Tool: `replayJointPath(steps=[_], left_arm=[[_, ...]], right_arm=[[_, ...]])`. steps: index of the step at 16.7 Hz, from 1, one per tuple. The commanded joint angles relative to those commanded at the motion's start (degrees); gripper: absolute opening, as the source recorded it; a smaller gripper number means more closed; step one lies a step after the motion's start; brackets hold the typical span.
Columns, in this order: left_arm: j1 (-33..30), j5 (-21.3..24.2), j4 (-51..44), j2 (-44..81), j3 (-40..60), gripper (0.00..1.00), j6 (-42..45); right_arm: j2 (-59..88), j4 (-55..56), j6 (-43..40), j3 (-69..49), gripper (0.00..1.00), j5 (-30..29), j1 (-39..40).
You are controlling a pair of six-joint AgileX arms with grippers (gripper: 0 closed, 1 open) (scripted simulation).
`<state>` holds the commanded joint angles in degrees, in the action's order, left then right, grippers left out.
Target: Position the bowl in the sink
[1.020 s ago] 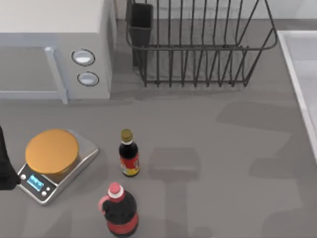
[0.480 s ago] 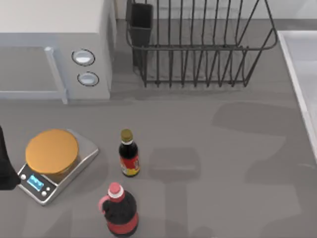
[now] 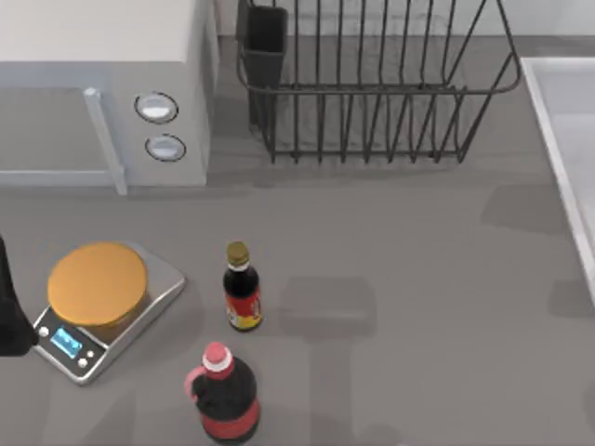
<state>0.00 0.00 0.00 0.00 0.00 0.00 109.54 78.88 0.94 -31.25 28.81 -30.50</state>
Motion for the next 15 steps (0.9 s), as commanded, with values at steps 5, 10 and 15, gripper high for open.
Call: replayJointPath(steps=[5, 10, 15], left_arm=[[0.0, 0.0, 0.0, 0.0, 0.0, 1.0, 0.0], [0.0, 0.0, 0.0, 0.0, 0.0, 1.0, 0.0], [0.0, 0.0, 0.0, 0.0, 0.0, 1.0, 0.0]], right_arm=[[14.37, 17.29, -0.11, 2.6, 0.0, -0.44, 0.15], [17.45, 20.49, -0.11, 3.21, 0.0, -0.59, 0.25], [17.45, 20.49, -0.11, 3.21, 0.23, -0.59, 0.25]])
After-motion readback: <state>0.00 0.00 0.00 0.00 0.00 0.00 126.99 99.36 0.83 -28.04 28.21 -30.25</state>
